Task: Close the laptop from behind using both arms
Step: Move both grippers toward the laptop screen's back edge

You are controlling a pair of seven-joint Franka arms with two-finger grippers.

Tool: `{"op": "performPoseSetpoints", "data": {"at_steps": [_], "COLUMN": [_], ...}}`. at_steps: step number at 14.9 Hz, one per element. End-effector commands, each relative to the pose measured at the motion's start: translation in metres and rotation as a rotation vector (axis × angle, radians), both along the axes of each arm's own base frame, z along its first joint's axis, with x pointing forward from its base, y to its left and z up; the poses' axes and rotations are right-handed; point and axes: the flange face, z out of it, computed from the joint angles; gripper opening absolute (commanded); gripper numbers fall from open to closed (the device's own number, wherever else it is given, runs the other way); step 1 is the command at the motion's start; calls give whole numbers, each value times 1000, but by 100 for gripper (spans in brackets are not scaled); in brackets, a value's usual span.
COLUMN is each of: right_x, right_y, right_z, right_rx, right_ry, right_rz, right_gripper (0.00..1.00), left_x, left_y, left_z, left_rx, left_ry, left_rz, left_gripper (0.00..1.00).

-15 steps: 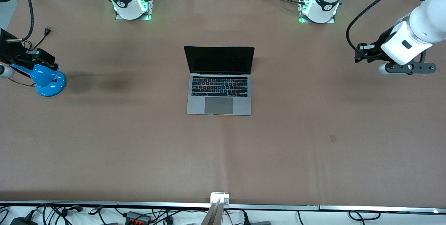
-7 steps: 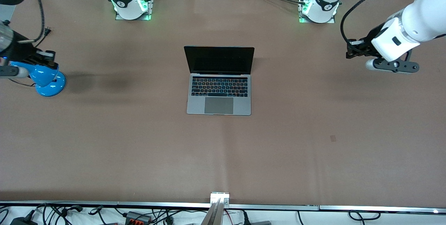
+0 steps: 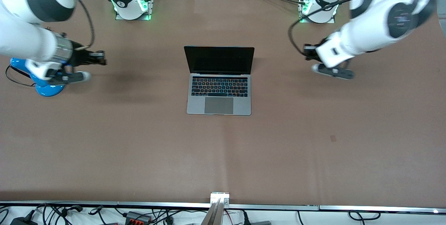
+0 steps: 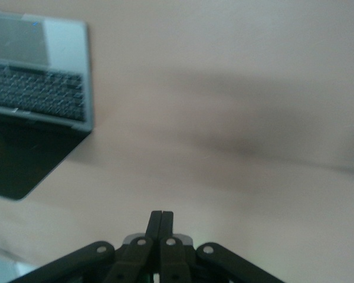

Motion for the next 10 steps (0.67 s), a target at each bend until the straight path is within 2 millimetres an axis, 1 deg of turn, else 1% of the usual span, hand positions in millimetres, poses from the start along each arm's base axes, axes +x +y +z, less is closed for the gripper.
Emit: {"op": "performPoseSetpoints", "data": {"at_steps": [1, 2, 3, 5, 6, 7, 8, 10], "right_x": [-28, -35, -43, -61, -72, -81, -91, -111], "right_y": [40, 55, 69, 102, 126, 146, 166, 199], "right_z": [-26, -33, -40, -60, -64, -66, -72, -80], "right_rx": [62, 66, 78, 108, 102, 89, 62, 31], "right_ry": [72, 90, 111, 136, 128, 122, 123, 113], "right_rz": [17, 40, 52, 69, 105, 119, 102, 101], "right_gripper": [0, 0, 0, 0, 0, 0, 0, 0], "left_x": [-41, -53, -69, -94, -103, -112, -120, -138], "left_y": [-7, -16, -35, -63, -70, -80, -92, -123], "left_z": [-23, -28, -35, -55, -64, -69, -72, -78], "left_rx": [-40, -51, -39, -27, -27, -37, -33, -14], "left_ry": [9, 1, -17, -23, -10, 0, 3, -26], "left_rz": [45, 47, 15, -33, -35, -20, -22, -6], "left_gripper": [0, 0, 0, 0, 0, 0, 0, 0]}}
